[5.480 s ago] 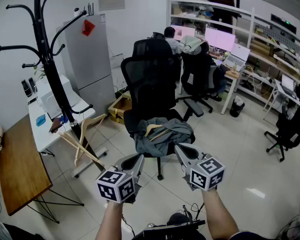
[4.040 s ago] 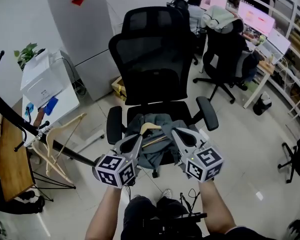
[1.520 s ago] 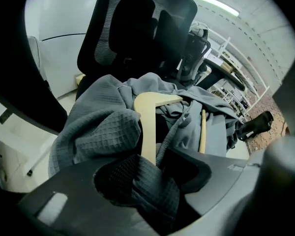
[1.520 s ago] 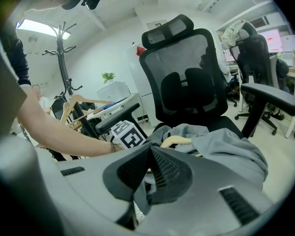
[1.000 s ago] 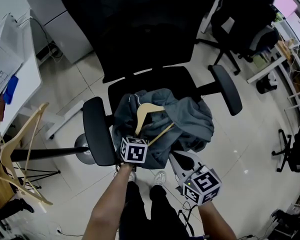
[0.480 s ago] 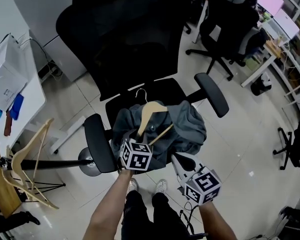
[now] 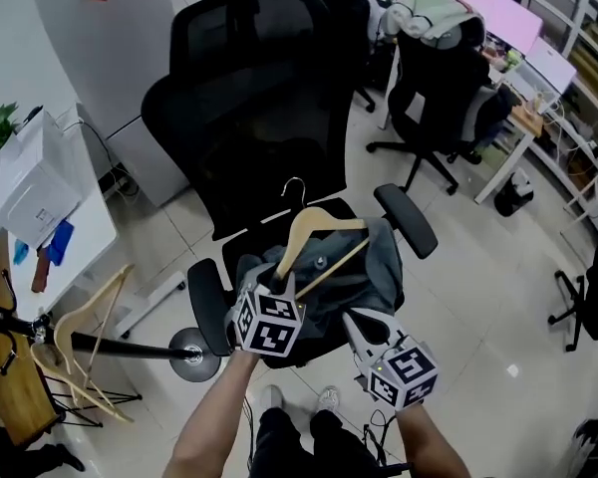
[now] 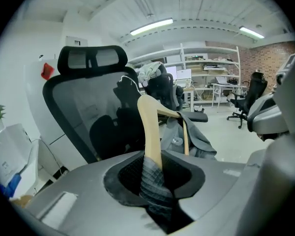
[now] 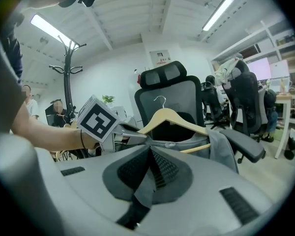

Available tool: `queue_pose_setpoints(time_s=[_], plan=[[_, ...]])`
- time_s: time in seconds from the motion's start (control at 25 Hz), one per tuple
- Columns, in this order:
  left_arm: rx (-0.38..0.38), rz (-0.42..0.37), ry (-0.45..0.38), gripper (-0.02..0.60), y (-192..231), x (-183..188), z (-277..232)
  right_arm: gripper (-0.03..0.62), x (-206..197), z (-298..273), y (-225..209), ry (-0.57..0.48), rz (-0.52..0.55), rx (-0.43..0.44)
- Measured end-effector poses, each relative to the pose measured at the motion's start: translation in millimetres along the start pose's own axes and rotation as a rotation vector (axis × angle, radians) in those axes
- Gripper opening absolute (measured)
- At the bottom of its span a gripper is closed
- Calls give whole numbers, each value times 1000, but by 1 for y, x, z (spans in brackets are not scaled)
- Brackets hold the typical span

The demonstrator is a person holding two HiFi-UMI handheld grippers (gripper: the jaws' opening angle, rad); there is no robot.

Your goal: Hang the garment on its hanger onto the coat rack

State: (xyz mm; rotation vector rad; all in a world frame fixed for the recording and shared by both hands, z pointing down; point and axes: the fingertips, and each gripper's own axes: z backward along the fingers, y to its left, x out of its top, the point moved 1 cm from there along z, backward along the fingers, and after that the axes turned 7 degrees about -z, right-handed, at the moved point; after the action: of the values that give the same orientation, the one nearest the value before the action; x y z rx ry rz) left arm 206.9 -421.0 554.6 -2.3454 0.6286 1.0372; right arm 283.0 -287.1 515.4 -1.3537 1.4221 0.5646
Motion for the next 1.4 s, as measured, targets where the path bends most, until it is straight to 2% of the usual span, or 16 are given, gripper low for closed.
queue_pose_setpoints(time_s=[0.24, 0.44, 0.64, 0.84, 1.08, 1.2, 1.4], plan=[[16, -36, -70, 83, -3, 39, 49, 2, 46, 25, 9, -92, 61, 18], [39, -12, -125, 61, -3, 60, 92, 2, 77, 41, 21, -160, 105, 64], [51, -74, -129, 61, -8, 73, 131, 2, 90, 52, 47, -201, 126, 101], [42, -113, -175, 61, -16, 91, 180, 2, 105, 82, 72, -266, 153, 79], [33, -154, -282, 61, -26, 97, 269, 2, 106, 139, 124, -344, 187, 20], [38, -180, -313, 63, -27, 89, 321, 2, 102, 168, 164, -367, 233, 23], [64, -201, -320, 63, -19, 69, 392, 2, 101, 196, 221, -402, 289, 59]])
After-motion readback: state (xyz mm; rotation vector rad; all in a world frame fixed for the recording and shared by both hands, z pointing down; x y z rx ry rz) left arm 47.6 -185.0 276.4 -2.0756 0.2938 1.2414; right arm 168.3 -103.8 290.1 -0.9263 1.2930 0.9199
